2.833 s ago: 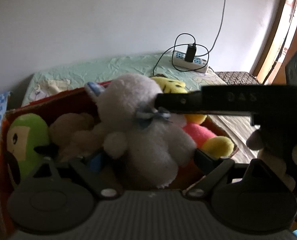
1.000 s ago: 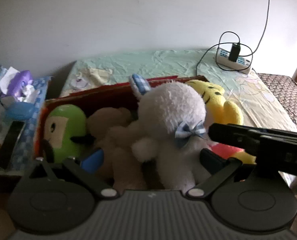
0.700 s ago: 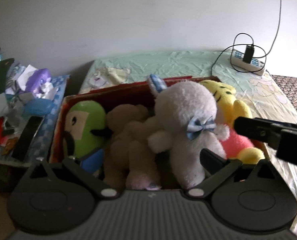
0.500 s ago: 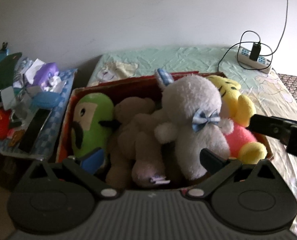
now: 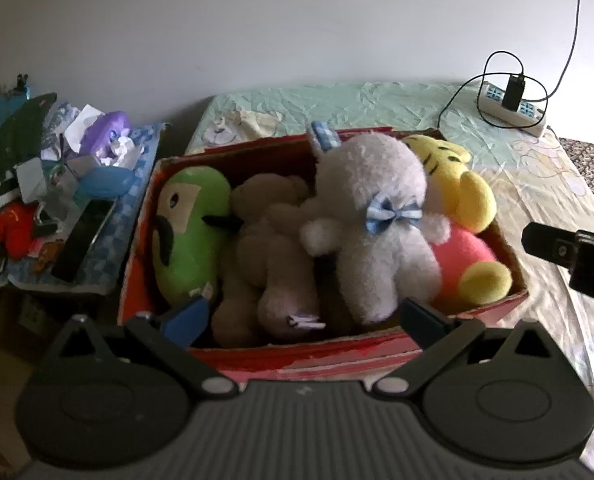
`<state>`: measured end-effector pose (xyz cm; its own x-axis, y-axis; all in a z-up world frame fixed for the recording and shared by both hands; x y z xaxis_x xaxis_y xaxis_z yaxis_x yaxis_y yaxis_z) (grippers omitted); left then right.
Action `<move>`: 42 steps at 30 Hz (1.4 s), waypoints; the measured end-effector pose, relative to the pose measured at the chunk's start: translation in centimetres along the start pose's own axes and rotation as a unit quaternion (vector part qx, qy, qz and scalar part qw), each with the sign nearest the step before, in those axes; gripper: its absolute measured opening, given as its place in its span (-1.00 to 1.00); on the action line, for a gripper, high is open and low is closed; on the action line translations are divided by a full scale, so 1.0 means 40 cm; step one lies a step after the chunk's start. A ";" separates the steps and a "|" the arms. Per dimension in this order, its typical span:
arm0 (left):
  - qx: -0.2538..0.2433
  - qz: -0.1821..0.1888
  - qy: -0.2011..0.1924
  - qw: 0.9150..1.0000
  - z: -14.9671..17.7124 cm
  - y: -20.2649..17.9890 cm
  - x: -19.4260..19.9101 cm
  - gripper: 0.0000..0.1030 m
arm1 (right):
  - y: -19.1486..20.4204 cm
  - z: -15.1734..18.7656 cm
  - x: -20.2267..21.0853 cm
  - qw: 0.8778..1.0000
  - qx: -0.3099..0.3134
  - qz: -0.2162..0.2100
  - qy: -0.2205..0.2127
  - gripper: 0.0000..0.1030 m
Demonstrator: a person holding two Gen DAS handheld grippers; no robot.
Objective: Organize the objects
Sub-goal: 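Open both grippers and withdraw them from the white bunny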
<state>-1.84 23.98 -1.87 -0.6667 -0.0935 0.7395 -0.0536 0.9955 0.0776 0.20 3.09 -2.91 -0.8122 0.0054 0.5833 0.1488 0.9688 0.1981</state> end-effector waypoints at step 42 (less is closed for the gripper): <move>0.002 0.007 0.018 1.000 -0.009 0.112 -0.009 0.98 | 0.161 -0.024 -0.063 0.995 0.062 0.057 0.046 0.75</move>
<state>-1.55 28.47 -1.55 -0.6409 -0.0806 0.7634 -0.0487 0.9967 0.0644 3.75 9.08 -2.36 -0.7380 0.0996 0.6674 0.1611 0.9864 0.0310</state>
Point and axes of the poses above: each gripper's, at about its wrist camera, not at the fingertips, and x roughly against the way its jaws point, y to its left, z to its underside, the point moved 5 cm from there along -x, roughly the way its jaws point, and after that the axes turned 5 degrees about -y, right-handed, at the moved point
